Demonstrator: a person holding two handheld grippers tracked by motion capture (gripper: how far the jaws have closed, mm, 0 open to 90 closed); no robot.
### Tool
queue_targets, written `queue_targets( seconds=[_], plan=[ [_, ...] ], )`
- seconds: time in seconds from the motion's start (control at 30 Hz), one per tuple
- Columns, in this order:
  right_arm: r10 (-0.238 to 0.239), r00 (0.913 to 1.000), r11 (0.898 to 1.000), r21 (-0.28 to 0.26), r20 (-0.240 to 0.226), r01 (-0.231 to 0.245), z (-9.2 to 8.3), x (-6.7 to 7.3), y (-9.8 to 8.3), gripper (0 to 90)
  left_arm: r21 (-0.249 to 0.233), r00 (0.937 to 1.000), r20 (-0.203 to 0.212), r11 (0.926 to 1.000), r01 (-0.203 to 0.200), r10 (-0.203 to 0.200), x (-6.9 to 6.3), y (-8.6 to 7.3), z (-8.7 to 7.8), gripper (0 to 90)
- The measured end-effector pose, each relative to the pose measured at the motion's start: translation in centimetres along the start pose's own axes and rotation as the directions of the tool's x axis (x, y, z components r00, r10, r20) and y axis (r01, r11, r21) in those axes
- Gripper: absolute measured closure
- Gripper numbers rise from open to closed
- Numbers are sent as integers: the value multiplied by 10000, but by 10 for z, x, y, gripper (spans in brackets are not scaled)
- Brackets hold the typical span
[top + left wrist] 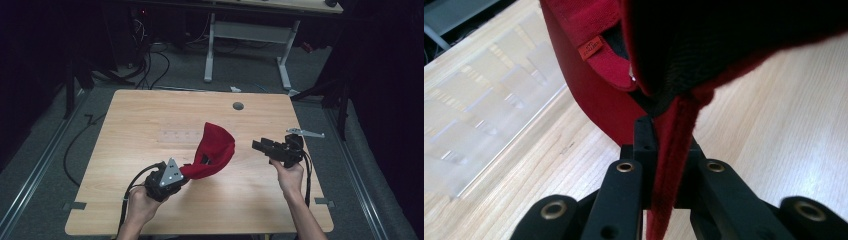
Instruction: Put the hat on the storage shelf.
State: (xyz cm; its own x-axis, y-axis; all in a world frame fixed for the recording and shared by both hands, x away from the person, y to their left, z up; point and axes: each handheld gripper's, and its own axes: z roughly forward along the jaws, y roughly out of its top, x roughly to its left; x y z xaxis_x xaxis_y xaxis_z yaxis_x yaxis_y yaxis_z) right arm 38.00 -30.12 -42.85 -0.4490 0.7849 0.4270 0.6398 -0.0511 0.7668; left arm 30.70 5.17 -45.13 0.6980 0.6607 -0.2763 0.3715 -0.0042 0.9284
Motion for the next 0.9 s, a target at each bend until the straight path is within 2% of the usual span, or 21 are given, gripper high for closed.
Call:
queue_targets(
  seconds=[0.03, 0.13, 0.23, 0.37, 0.4, 0.43, 0.6, 0.63, 0.77, 0.83, 0.9],
  plan=[
    [-345, 9978, 9989, 348, 562, 326, 5, -4, -12, 430, -120, 9998, -85, 9997, 203, -204, 4, 1, -1, 856],
    [-657, 9907, 9965, 596, 1190, 589, 12, -12, -26, 426, -136, 9989, -293, 9992, 372, -376, 9, 3, -2, 856],
    [-736, 9821, 9954, 739, 1734, 615, 16, -20, -39, 420, -164, 9985, -354, 9991, 402, -408, 11, 3, -3, 855],
    [-966, 9657, 9936, 810, 2412, 791, 21, -29, -53, 403, -316, 9968, -518, 9977, 601, -617, 15, 6, -5, 855],
    [-966, 9657, 9936, 810, 2412, 791, 21, -29, -53, 403, -316, 9968, -518, 9977, 601, -617, 15, 6, -5, 855],
    [-1217, 9543, 9908, 909, 2728, 1004, 22, -30, -57, 395, -333, 9964, -553, 9975, 620, -638, 17, 7, -6, 855],
    [-1652, 9250, 9848, 1081, 3420, 1359, 24, -33, -68, 379, -566, 9942, -560, 9944, 888, -920, 21, 9, -7, 855],
    [-1668, 9218, 9844, 1121, 3500, 1356, 24, -35, -69, 374, -698, 9922, -579, 9919, 1059, -1100, 23, 11, -7, 855],
    [-1796, 9063, 9819, 1262, 3825, 1414, 25, -37, -74, 365, -820, 9898, -698, 9895, 1187, -1245, 27, 12, -9, 855],
    [-1940, 8956, 9788, 1403, 4004, 1493, 27, -39, -75, 362, -971, 9871, -781, 9864, 1323, -1401, 29, 12, -11, 855],
    [-1906, 8931, 9789, 1469, 4076, 1418, 28, -40, -76, 358, -1136, 9850, -812, 9832, 1425, -1521, 33, 14, -15, 855]
  ],
)
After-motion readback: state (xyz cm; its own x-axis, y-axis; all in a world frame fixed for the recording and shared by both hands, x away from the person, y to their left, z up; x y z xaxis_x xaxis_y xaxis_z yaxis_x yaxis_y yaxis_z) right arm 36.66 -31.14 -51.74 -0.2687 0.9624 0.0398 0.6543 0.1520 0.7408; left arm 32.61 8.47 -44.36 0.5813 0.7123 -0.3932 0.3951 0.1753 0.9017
